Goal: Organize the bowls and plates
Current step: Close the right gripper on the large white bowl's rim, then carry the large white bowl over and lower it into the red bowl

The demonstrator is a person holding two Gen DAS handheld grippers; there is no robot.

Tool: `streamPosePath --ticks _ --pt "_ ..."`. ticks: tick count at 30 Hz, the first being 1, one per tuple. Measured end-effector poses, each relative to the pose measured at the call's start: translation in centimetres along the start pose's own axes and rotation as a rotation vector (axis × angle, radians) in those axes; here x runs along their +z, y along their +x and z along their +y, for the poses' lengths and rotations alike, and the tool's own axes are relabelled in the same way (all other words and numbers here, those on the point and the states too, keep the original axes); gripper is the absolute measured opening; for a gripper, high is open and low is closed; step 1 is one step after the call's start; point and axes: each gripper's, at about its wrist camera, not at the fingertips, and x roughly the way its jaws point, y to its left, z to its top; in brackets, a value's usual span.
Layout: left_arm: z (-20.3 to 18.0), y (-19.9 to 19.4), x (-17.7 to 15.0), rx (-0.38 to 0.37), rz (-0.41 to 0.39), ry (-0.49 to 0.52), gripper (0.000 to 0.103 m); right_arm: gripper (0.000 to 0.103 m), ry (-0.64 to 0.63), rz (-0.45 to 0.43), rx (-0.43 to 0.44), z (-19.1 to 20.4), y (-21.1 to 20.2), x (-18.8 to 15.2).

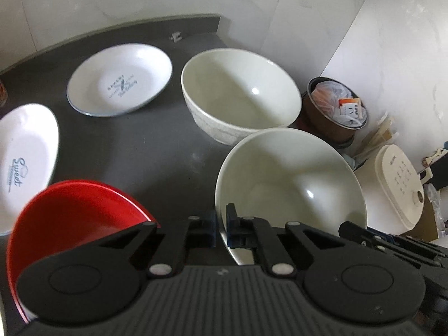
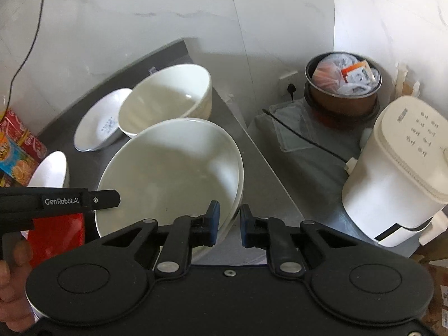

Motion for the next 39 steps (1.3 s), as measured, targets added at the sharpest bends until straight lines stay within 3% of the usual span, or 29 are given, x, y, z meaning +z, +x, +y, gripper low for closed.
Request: streamPosePath --ticks 11,24,39 --pt "2.4 -5.0 0.5 -0.026 -0.072 -0.009 0.006 0.016 -0.034 -0.079 0.003 4.1 -3.7 1.2" --pt "9.1 -11.1 0.3 -0.047 -0.126 -0.026 0.007 0.016 -0.101 -0.17 0.02 11.3 -7.5 1.2" --pt "14.0 -13.0 -1.6 -0.019 -0.096 -0.087 0.007 0.016 -0.157 -0.12 0.059 16.4 -6.5 -0.7"
